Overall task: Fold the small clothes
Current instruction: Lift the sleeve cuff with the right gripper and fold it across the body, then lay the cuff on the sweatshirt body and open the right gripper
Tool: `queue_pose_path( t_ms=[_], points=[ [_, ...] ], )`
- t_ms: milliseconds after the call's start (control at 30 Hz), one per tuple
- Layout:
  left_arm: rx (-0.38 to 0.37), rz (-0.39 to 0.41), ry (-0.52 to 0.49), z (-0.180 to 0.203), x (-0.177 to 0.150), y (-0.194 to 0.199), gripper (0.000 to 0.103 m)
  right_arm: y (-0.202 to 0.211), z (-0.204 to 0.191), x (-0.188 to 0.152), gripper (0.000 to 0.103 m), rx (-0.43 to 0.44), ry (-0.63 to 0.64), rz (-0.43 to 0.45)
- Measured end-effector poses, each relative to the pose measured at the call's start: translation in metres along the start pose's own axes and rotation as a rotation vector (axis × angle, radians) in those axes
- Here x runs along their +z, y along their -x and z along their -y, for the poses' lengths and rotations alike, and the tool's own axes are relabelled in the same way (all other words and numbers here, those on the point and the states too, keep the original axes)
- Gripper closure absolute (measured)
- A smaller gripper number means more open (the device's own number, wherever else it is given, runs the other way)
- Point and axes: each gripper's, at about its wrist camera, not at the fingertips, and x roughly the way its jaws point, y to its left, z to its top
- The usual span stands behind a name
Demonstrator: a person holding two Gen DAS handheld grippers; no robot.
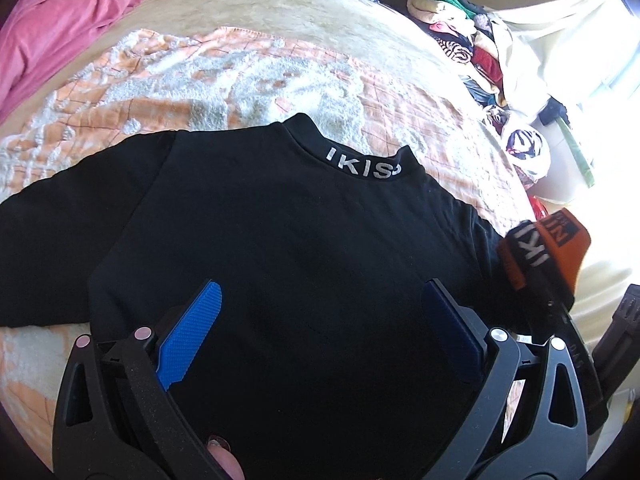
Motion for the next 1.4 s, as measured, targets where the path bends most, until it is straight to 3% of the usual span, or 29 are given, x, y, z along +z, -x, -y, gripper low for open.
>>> queue_pose_path(
  t_ms=[200, 233, 267, 333, 467, 667, 767, 933, 1000, 1067, 1167, 1400],
  points=[
    [-0.057, -0.041, 0.036, 0.002, -0.006, -0.011, 0.009, -0.020, -0.014, -0.016, 0.081, 0.009, 0.065, -0.091],
    [-0.059, -0.046, 0.037, 0.004, -0.008, -0.014, 0.009, -0.020, -0.016, -0.016, 0.072, 0.026, 0.063, -0.102],
    [-0.057, -0.047, 0.036, 0.004, -0.009, -0.015, 0.009, -0.021, -0.017, -0.017, 0.056, 0.053, 0.057, -0.117],
    [-0.064, -0.056, 0.035, 0.006, -0.012, -0.019, 0.009, -0.018, -0.018, -0.018, 0.039, 0.116, 0.037, -0.139],
    [-0.103, -0.092, 0.042, 0.011, -0.020, -0.029, 0.017, -0.004, -0.012, -0.010, 0.037, 0.148, 0.021, -0.117],
    [-0.211, -0.194, 0.010, 0.036, -0.039, -0.049, 0.047, 0.011, 0.024, 0.000, 0.034, 0.059, -0.059, -0.069],
    [-0.248, -0.241, 0.006, 0.050, -0.047, -0.062, 0.049, 0.015, 0.035, 0.003, 0.034, 0.021, -0.082, -0.057],
    [-0.192, -0.195, -0.028, 0.064, -0.050, -0.073, 0.052, 0.023, 0.045, 0.004, 0.034, -0.006, -0.099, -0.035],
    [-0.155, -0.174, -0.051, 0.068, -0.047, -0.074, 0.083, 0.025, 0.049, 0.004, 0.034, -0.030, -0.101, -0.035],
    [-0.175, -0.168, -0.059, 0.068, -0.045, -0.074, 0.094, 0.026, 0.054, 0.004, 0.034, -0.055, -0.107, -0.037],
    [-0.185, -0.160, -0.103, 0.071, -0.043, -0.069, 0.096, 0.026, 0.061, 0.003, 0.034, -0.097, -0.129, -0.040],
    [-0.148, -0.002, -0.151, 0.057, -0.018, -0.019, 0.098, 0.024, 0.075, -0.001, 0.034, -0.150, -0.168, -0.065]
  ],
)
